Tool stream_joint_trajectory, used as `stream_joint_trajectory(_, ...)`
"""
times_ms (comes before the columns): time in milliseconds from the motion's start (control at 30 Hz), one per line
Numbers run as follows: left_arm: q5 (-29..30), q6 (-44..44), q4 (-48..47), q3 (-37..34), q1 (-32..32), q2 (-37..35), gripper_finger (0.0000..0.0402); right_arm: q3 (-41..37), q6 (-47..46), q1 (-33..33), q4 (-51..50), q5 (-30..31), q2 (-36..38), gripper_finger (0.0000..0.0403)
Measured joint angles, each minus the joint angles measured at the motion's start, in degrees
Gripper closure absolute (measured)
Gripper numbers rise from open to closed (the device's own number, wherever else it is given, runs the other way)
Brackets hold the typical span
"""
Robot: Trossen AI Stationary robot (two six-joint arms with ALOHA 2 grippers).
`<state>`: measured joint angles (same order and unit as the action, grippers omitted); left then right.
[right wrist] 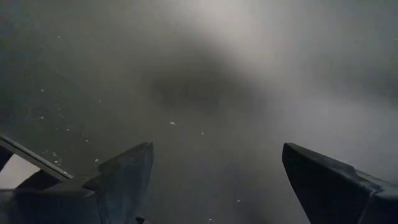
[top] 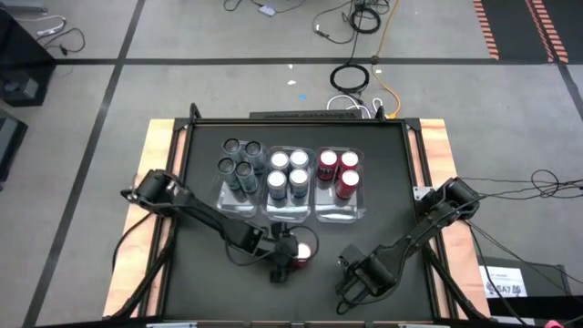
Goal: Sort soda cans
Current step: Put the red soda can into the right transparent bin
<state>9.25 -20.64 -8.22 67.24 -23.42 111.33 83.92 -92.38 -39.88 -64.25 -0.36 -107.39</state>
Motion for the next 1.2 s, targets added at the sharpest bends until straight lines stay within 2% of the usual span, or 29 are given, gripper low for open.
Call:
stream_joint_trajectory(167, -0.02, -1.98, -4.62, 0.03, -0.26, -2.31, 0.0036, 0.0, 0.01, 0.0, 0.23, 0.32, 0.02, 0.0055)
stream_joint_trajectory(367, 0.07, -5.88, -16.93, -0.78, -1.67, -7.0, 0.0036, 0.0, 0.02, -0.04, 0.37, 2.21, 0.02, 0.0055)
stream_joint_trajectory(467, 1.4, -6.08, -16.63, -4.14, -3.26, -11.52, 0.0036, 0.0, 0.0, -0.04, 0.54, 2.17, 0.04, 0.0055)
stream_joint_trajectory(667, 7.52, -11.86, -16.51, -15.93, -6.15, -24.81, 0.0036, 0.0, -1.46, 0.08, 1.56, 2.1, 0.04, 0.0055)
stream_joint_trajectory(800, 9.81, -12.83, -16.98, -22.65, -5.2, -36.1, 0.0036, 0.0, -2.5, 0.77, 3.47, 1.99, 0.04, 0.0055)
stream_joint_trajectory(1033, 10.61, -3.33, -17.54, -26.65, -0.03, -55.12, 0.0036, 0.0, -5.99, 2.74, 7.28, 2.03, 0.07, 0.0055)
stream_joint_trajectory(1200, 10.61, 5.63, -17.61, -28.77, 3.32, -65.0, 0.0036, 0.0, -6.01, 4.2, 10.32, 2.13, 0.07, 0.0055)
